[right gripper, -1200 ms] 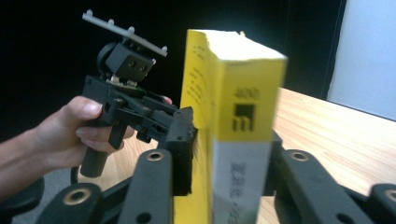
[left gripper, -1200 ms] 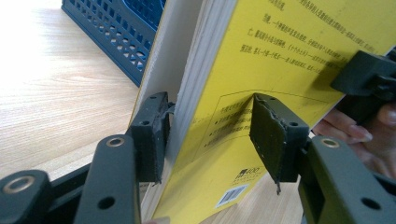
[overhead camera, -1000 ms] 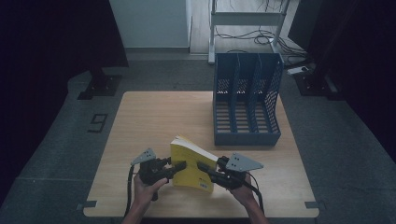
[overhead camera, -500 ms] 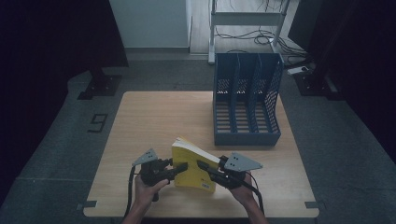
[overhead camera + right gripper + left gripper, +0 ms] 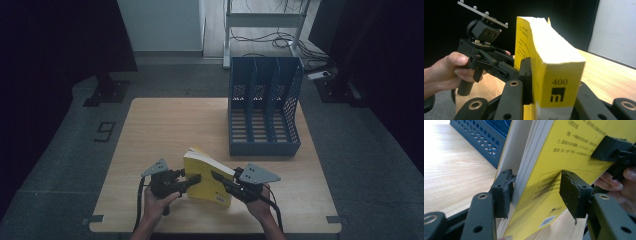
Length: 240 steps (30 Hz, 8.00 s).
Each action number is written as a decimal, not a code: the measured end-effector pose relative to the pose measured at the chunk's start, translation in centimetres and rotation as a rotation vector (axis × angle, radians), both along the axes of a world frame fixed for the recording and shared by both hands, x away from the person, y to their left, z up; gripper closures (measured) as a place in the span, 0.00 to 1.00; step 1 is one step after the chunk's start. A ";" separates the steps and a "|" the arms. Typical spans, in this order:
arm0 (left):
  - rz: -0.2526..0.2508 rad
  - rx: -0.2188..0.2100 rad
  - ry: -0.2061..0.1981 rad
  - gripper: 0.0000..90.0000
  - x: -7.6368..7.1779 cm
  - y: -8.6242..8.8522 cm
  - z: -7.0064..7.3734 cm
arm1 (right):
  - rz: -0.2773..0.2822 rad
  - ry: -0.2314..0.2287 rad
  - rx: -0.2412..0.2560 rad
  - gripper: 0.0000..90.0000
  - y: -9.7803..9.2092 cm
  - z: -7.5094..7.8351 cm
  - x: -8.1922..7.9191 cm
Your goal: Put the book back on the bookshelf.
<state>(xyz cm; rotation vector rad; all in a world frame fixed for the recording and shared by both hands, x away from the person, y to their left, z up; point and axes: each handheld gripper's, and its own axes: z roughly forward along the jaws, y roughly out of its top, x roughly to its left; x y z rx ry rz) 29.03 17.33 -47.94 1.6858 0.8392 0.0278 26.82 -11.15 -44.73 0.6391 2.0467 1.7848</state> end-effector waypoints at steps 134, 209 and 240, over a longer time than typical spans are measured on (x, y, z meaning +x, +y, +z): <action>0.026 0.153 -0.021 0.46 1.0 1.6 -0.6 | -0.422 -0.173 0.225 0.83 -7.8 8.1 1.2; 0.021 0.118 0.007 0.45 1.3 1.7 -0.6 | -0.600 -0.115 0.198 0.83 -6.5 10.4 9.0; 0.025 0.113 0.011 0.45 1.3 2.0 -0.5 | -0.649 -0.102 0.150 0.83 -5.4 9.7 12.3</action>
